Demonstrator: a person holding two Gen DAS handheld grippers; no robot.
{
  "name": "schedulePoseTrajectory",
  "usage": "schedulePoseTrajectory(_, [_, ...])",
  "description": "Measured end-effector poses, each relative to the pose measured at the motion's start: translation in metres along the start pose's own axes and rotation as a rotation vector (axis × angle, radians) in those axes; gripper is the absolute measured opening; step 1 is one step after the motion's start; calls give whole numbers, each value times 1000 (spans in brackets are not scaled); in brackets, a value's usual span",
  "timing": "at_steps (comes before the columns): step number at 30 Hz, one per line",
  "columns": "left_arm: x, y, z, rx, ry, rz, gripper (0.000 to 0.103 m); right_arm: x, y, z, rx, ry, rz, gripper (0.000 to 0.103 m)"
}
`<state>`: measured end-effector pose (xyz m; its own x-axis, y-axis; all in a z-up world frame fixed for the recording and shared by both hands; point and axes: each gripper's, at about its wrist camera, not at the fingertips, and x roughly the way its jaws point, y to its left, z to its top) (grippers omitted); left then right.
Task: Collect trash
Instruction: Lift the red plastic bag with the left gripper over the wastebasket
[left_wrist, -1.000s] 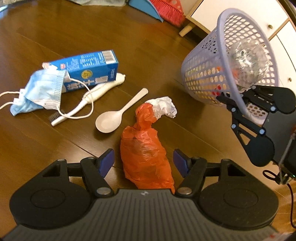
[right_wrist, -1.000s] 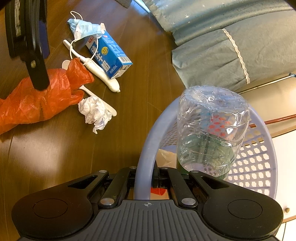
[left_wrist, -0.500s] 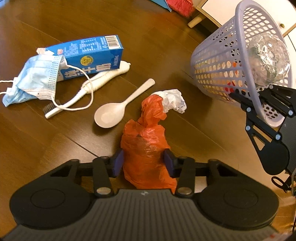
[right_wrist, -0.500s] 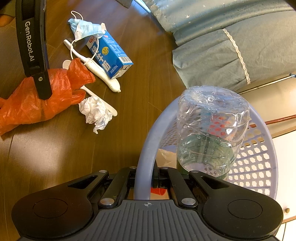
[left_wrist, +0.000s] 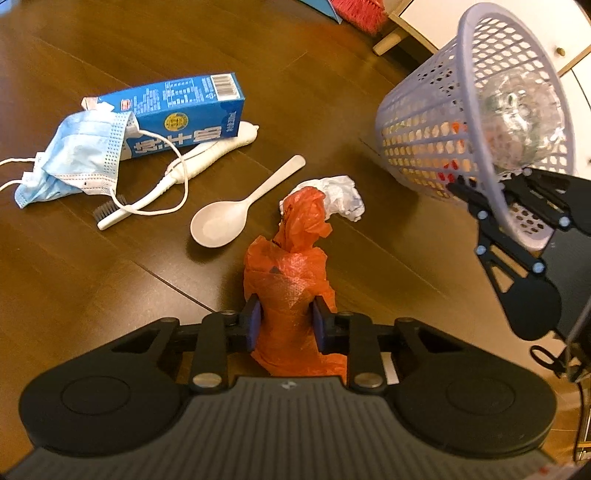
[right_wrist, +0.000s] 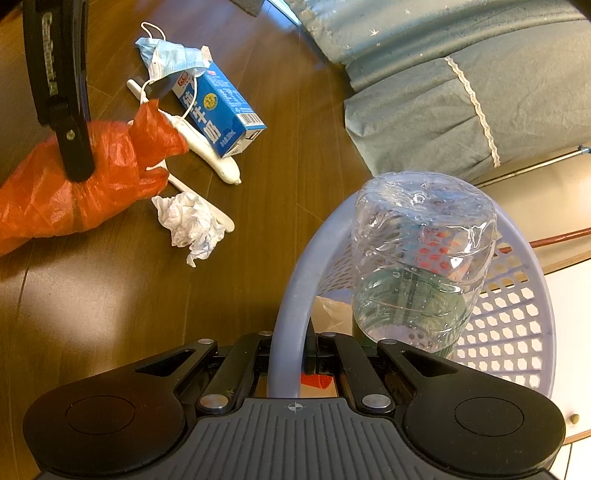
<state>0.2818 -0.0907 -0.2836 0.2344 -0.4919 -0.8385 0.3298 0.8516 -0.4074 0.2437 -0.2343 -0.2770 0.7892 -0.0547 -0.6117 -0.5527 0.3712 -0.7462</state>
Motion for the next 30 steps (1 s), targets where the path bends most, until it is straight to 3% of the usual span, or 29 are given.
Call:
schedulePoseTrajectory(10, [-34,-11,8,-33,-39,-26,23,-1,1,0,-6,-2,-2,0])
schedulePoseTrajectory(23, [-94,-28,62,-144,-200,-108,23,0,3,1,-9,-1,-1,0])
schedulePoseTrajectory(30, [-113,-44,80,-158,-246,-161,23,0,3,2,-10,-2,-1,0])
